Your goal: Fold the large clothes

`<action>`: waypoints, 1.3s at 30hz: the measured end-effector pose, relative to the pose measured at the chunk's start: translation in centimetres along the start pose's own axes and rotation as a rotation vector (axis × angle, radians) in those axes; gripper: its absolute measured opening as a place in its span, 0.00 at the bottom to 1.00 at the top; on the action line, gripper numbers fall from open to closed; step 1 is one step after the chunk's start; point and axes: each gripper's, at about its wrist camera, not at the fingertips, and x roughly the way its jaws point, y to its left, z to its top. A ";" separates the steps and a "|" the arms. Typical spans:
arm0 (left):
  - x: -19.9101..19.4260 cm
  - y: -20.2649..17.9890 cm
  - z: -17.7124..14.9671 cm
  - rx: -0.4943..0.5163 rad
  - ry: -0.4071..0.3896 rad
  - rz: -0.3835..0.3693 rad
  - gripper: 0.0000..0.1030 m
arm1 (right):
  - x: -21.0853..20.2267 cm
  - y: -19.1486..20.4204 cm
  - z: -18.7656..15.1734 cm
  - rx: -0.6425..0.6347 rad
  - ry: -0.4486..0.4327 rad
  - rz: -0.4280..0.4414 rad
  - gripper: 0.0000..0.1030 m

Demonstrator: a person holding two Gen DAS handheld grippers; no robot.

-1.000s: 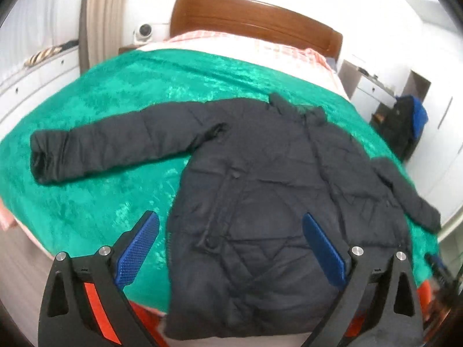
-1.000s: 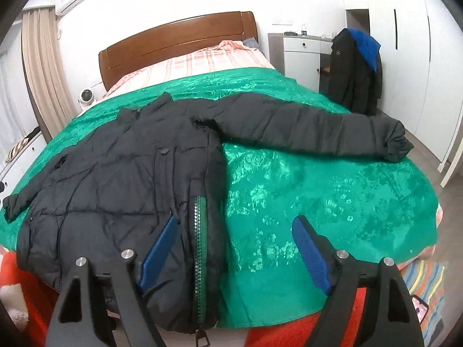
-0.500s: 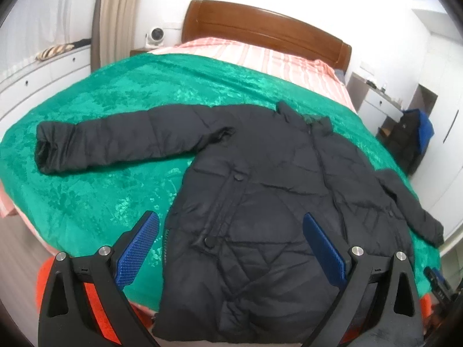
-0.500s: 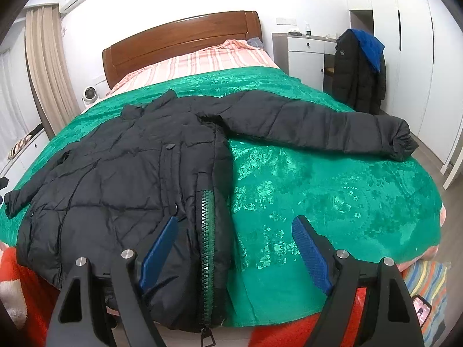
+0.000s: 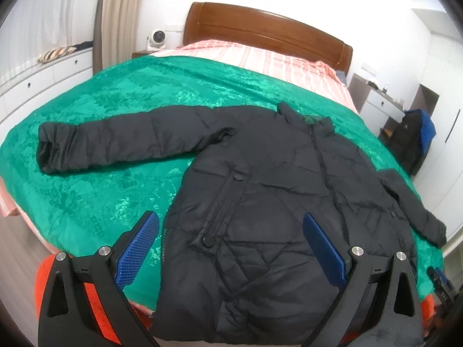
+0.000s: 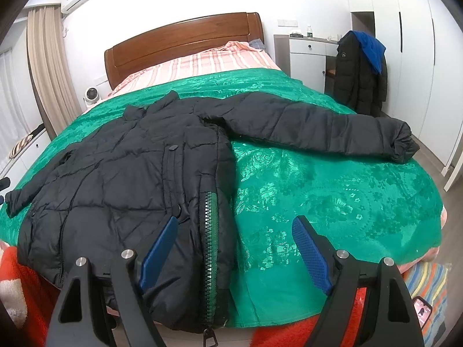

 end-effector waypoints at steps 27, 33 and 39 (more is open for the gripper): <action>-0.4 -1.0 0.2 0.041 0.003 0.024 0.97 | -0.1 0.3 0.0 -0.003 -0.003 0.005 0.78; -0.5 -1.0 0.2 0.044 0.000 0.017 0.97 | -0.1 0.4 0.1 -0.003 -0.004 0.005 0.78; -0.3 -1.1 0.0 0.051 0.007 0.009 0.97 | -0.1 0.4 0.1 -0.004 -0.003 0.004 0.78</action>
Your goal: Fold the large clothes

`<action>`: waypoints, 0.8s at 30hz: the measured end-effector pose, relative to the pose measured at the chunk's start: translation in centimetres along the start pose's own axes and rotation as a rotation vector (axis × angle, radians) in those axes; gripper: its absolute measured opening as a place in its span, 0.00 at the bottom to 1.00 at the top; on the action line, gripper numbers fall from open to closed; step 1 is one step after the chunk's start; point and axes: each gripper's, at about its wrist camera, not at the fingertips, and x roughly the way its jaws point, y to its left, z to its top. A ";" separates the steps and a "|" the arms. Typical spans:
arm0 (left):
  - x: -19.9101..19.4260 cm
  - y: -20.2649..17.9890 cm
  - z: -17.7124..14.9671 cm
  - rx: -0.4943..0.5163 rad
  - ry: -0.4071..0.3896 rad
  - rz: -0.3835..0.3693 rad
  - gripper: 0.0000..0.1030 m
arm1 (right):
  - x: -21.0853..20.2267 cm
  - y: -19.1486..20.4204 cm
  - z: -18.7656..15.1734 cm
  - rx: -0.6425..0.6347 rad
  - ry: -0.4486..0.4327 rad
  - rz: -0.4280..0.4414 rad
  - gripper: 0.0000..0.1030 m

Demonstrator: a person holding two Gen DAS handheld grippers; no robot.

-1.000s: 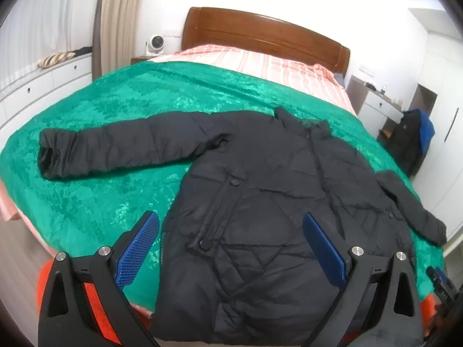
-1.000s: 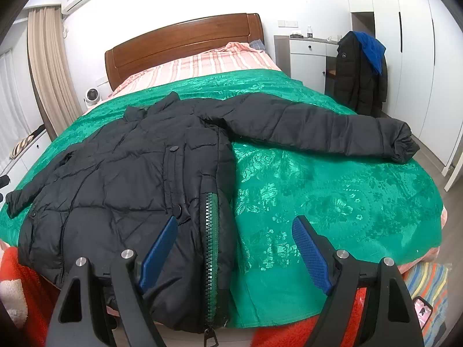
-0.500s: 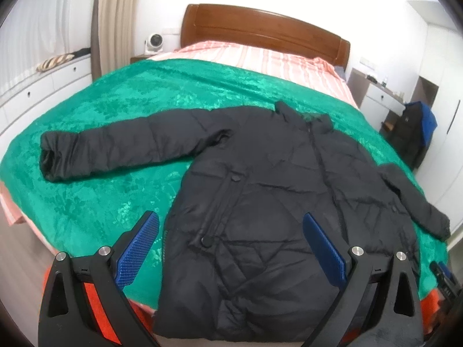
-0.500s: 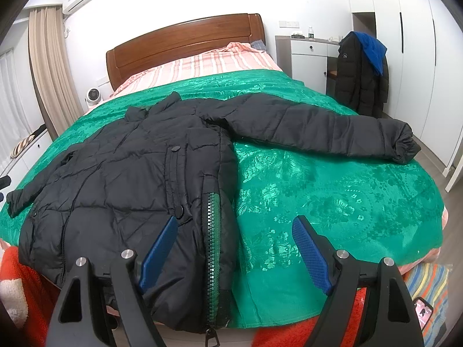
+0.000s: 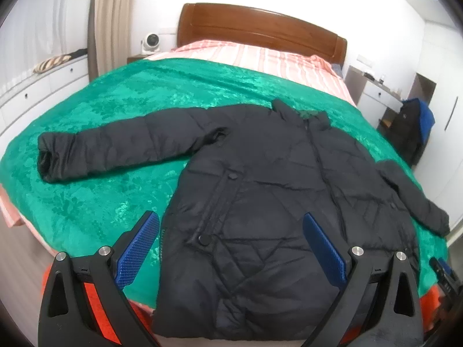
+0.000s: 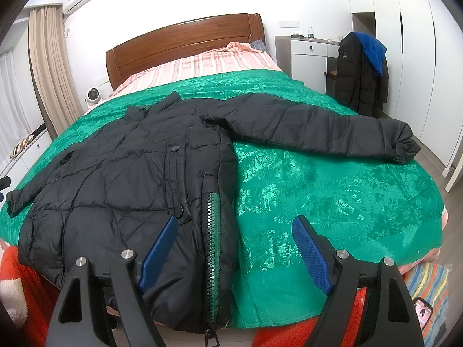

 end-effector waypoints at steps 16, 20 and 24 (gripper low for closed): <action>0.1 -0.2 -0.1 0.009 0.000 -0.002 0.97 | 0.0 0.0 0.0 0.000 0.000 -0.001 0.78; 0.0 -0.2 -0.1 0.007 -0.005 -0.003 0.97 | 0.0 0.0 0.0 0.001 0.000 0.000 0.78; 0.0 -0.2 -0.1 0.004 -0.008 -0.005 0.97 | 0.0 -0.1 0.0 0.002 0.001 0.000 0.78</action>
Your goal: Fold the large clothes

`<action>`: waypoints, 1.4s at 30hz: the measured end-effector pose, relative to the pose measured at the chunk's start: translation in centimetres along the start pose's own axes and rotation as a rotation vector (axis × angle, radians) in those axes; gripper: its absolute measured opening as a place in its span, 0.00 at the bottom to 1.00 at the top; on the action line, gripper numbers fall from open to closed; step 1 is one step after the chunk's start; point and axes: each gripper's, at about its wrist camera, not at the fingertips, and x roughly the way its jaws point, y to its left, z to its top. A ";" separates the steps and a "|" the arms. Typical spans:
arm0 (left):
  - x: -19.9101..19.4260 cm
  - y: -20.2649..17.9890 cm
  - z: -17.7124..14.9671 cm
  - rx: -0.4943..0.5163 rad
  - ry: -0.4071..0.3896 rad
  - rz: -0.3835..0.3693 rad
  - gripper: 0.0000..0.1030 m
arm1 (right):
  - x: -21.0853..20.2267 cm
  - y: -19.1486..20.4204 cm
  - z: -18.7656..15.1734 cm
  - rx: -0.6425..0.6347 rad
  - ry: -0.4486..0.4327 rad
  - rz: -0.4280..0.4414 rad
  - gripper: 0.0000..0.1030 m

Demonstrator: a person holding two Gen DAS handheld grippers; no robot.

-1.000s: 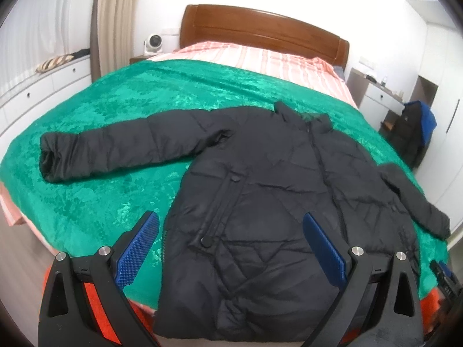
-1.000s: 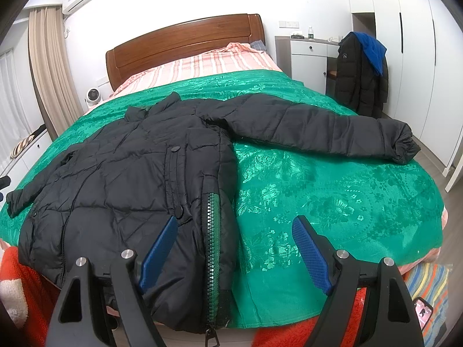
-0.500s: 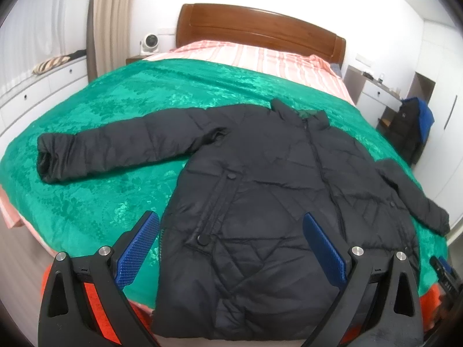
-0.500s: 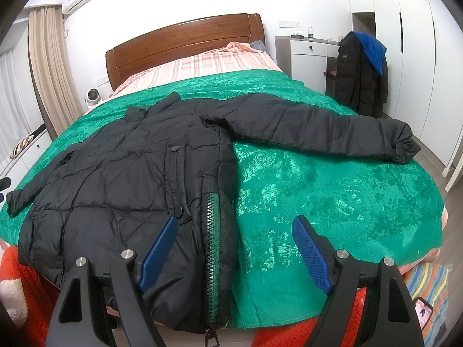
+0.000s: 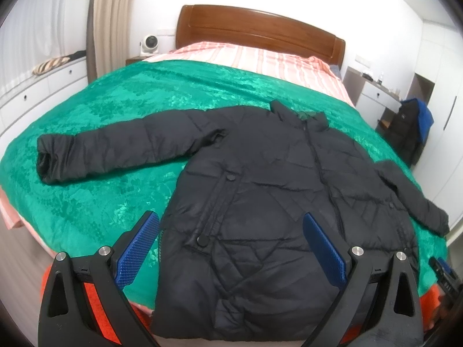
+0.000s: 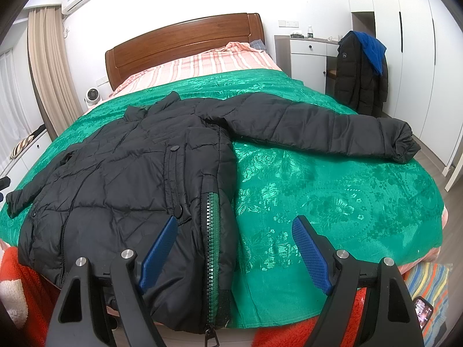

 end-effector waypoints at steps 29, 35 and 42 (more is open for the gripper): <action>0.1 0.3 -0.1 -0.005 0.008 -0.004 0.97 | 0.4 -0.1 -0.3 0.011 0.012 0.002 0.78; 0.1 0.2 -0.1 -0.005 0.007 -0.004 0.97 | 0.4 -0.1 -0.3 0.011 0.011 0.001 0.78; 0.2 0.1 -0.1 -0.003 0.012 -0.005 0.97 | 0.4 -0.1 -0.3 0.010 0.013 0.001 0.78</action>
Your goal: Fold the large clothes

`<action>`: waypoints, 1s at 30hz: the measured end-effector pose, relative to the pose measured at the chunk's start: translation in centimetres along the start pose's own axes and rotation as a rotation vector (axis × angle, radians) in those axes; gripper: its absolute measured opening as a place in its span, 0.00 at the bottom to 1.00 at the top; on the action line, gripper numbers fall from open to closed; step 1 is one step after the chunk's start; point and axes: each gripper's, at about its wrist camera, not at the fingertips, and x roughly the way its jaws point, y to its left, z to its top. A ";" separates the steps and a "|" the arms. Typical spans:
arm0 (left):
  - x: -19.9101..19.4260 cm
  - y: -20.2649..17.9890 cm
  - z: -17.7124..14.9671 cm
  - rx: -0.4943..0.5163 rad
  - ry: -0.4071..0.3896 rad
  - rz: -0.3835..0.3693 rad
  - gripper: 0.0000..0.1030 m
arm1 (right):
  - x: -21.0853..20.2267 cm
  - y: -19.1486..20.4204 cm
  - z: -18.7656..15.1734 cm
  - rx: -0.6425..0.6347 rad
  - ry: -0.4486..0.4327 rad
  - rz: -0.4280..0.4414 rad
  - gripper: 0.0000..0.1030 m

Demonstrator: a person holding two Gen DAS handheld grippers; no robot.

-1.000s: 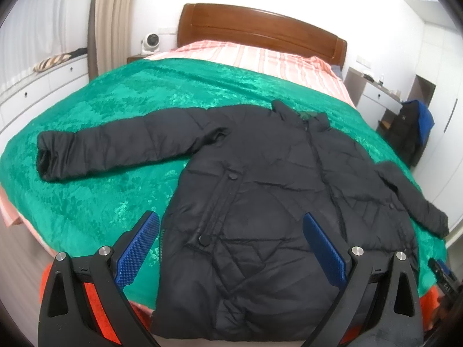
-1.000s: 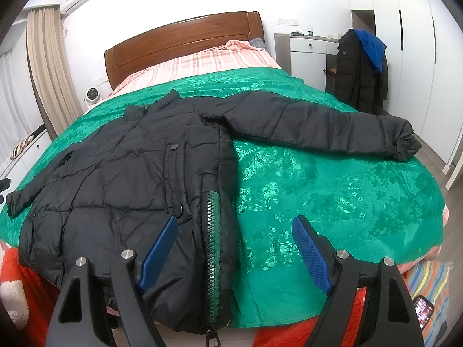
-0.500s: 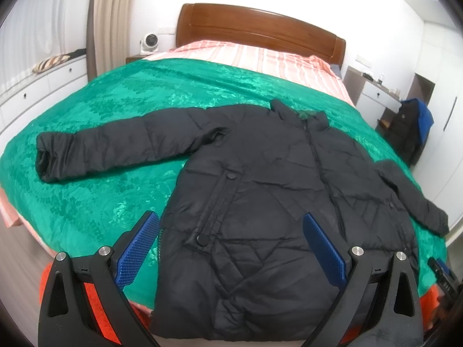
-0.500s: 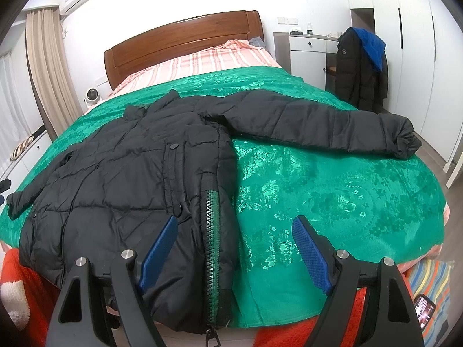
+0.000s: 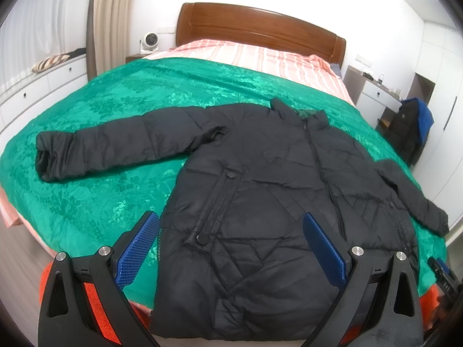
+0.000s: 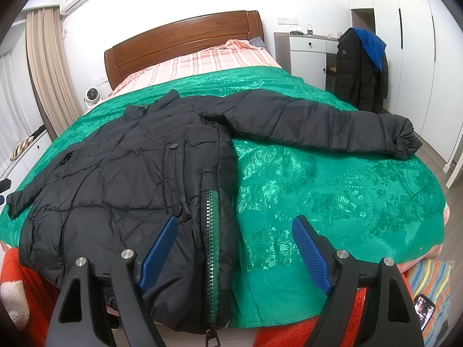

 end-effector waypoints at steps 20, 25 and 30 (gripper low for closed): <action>0.0 -0.2 0.0 0.004 0.001 -0.001 0.97 | 0.0 0.0 0.0 0.001 -0.001 0.000 0.78; 0.0 -0.2 0.0 0.004 0.002 -0.001 0.97 | 0.0 0.0 0.0 0.000 0.000 0.000 0.78; 0.0 -0.2 -0.1 0.005 0.003 -0.001 0.97 | 0.0 0.0 0.0 0.000 0.000 0.000 0.78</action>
